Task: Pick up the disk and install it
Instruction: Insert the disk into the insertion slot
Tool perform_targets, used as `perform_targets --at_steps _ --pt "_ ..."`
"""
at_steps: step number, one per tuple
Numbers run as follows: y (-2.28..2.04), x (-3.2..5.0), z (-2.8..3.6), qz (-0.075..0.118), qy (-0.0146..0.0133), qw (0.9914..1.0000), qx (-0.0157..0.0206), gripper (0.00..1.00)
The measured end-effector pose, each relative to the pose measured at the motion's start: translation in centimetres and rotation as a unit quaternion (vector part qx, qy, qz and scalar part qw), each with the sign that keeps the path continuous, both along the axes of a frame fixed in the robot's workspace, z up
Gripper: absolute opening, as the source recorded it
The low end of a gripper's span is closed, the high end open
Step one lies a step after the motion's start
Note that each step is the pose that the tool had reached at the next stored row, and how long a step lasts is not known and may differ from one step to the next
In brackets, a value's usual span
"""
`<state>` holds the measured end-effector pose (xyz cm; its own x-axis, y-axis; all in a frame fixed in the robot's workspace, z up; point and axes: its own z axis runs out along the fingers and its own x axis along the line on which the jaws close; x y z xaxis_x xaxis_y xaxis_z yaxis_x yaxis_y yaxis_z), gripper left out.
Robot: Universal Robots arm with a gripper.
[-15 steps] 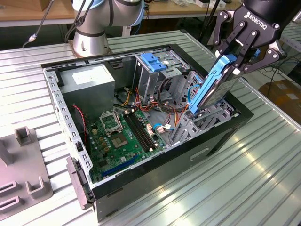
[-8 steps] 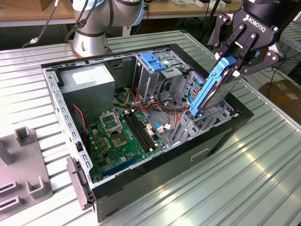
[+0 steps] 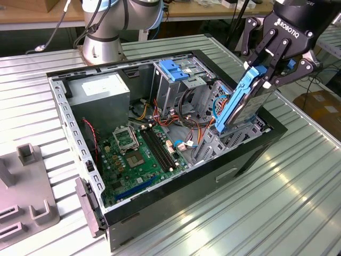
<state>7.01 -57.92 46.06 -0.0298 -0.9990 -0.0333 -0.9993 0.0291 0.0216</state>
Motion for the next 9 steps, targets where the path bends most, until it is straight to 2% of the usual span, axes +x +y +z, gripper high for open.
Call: perform_targets --at_steps 4,9 --pt "0.24 0.00 -0.07 0.010 0.0000 0.99995 -0.0002 0.37" --pt "0.33 0.00 -0.27 0.010 -0.0007 0.99995 -0.0009 0.37"
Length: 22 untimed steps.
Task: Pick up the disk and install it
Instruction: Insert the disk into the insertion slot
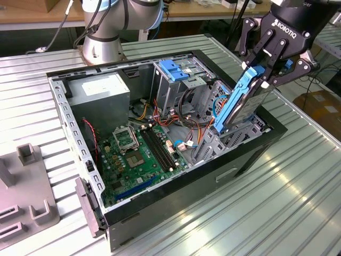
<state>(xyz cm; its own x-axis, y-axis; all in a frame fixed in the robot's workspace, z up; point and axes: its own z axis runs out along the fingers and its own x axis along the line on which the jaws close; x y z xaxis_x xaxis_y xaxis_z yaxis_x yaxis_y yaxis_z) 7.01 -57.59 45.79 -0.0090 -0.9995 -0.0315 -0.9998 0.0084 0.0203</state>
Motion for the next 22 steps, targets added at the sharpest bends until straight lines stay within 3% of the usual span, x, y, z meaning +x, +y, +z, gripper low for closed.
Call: perform_targets --at_steps 6,15,18,22 --pt "0.30 0.00 -0.25 0.000 0.0000 1.00000 -0.0022 0.37" --pt "0.33 0.00 -0.80 0.000 -0.0001 0.99999 -0.0033 0.37" --pt "0.81 0.01 -0.80 0.000 0.0000 0.99999 -0.0035 0.37" --pt "0.81 0.01 -0.81 0.000 0.0000 0.99999 -0.0035 0.37"
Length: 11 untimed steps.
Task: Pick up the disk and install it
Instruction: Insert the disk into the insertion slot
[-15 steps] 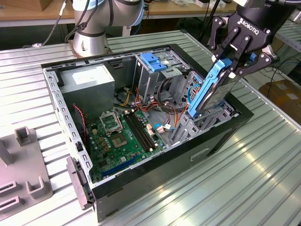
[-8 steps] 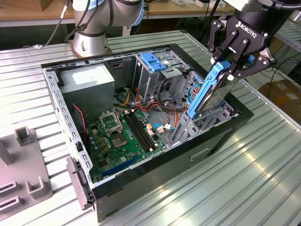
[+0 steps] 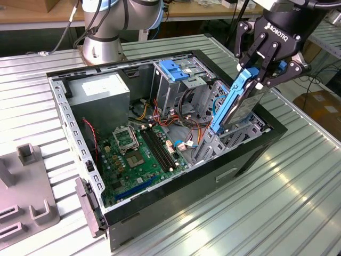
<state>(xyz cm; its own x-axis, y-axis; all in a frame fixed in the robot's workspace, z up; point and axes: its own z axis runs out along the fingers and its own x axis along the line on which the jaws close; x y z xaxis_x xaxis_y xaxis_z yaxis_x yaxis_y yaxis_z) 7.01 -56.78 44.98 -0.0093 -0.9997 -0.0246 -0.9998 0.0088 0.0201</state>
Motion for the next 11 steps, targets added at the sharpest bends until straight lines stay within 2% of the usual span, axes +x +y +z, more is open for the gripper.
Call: perform_targets --at_steps 11 --pt "-0.26 0.00 -0.36 -0.001 0.0000 1.00000 0.0000 0.37"
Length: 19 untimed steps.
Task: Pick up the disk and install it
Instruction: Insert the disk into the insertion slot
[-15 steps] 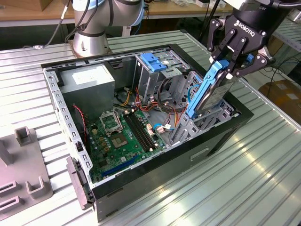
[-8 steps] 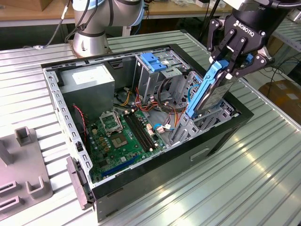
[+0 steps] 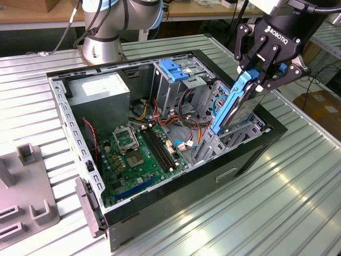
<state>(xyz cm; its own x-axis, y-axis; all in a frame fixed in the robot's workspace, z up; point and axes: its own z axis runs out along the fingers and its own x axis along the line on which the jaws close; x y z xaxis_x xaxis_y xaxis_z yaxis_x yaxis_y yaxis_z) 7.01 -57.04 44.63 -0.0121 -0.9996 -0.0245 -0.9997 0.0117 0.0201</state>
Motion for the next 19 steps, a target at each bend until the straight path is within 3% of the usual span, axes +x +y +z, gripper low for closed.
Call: perform_targets --at_steps 6,13,17,19 --pt "-0.01 0.00 -0.53 0.000 0.0000 1.00000 0.0000 0.37" --pt "-0.03 0.00 -1.51 0.000 -0.0004 1.00000 0.0000 0.37" --pt "-0.04 0.00 -2.41 0.000 -0.0009 1.00000 0.0000 0.37" --pt "-0.04 0.00 -2.52 0.000 -0.0009 1.00000 -0.0001 0.37"
